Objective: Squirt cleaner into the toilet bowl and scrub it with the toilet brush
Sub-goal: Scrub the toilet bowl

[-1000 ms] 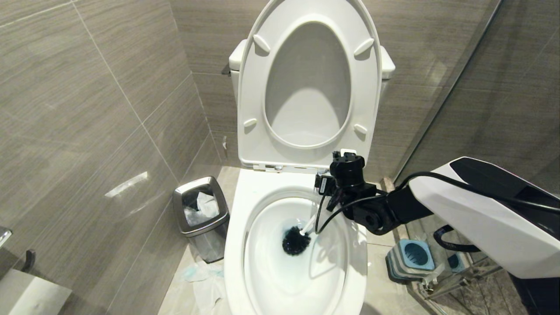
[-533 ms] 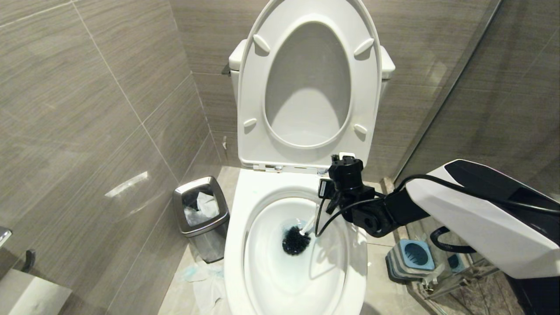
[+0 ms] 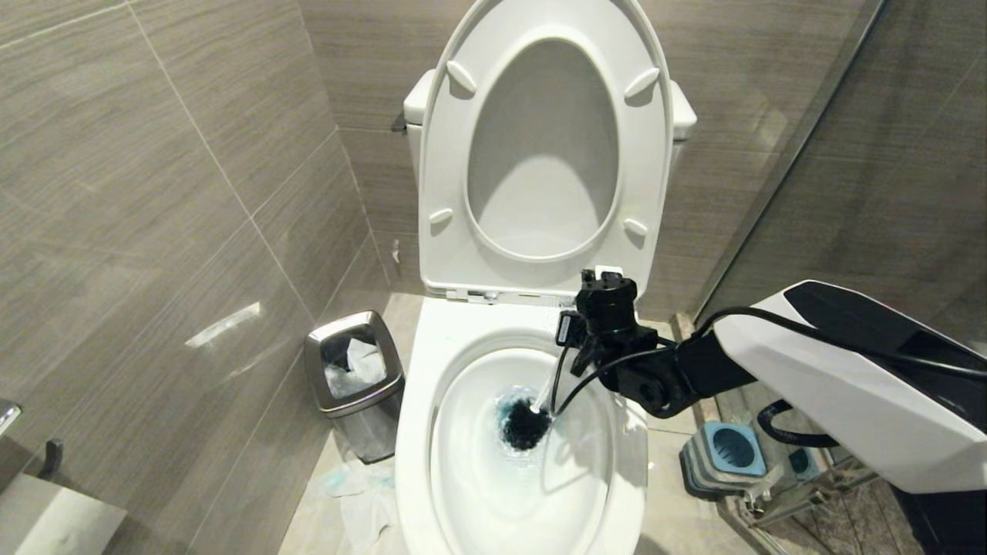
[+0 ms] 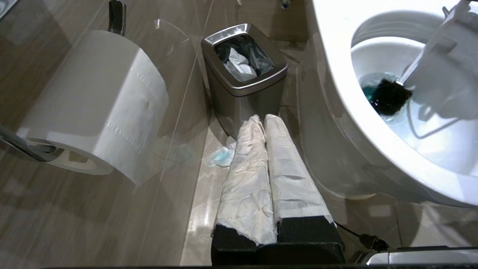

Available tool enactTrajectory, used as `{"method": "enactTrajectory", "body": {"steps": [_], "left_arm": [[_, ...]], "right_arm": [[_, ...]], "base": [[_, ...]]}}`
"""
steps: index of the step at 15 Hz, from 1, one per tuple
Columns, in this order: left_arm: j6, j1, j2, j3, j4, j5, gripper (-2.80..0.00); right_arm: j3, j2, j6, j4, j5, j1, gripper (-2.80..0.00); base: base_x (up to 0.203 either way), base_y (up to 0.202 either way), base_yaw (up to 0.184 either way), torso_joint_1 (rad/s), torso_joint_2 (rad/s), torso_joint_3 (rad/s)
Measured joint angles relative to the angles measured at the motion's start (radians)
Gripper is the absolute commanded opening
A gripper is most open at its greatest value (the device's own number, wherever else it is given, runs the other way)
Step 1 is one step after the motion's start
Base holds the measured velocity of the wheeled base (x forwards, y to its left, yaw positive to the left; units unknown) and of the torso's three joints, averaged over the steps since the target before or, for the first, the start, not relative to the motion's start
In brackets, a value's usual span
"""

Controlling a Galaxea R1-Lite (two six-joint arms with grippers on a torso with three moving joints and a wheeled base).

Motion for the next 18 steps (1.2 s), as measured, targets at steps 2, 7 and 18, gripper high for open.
{"method": "enactTrajectory", "body": {"steps": [2,7,18], "left_arm": [[0.0,0.0,0.0,0.0,0.0,0.0,-2.8],[0.0,0.0,0.0,0.0,0.0,0.0,-2.8],[0.0,0.0,0.0,0.0,0.0,0.0,-2.8]], "right_arm": [[0.006,-0.007,0.0,0.0,-0.001,0.002,-2.8],[0.095,-0.064,-0.003,-0.001,-0.033,0.049,-2.8],[0.323,-0.205,-0.239,-0.097,-0.162,0.137,-2.8]], "base": [[0.0,0.0,0.0,0.0,0.0,0.0],[0.0,0.0,0.0,0.0,0.0,0.0],[0.0,0.0,0.0,0.0,0.0,0.0]]}}
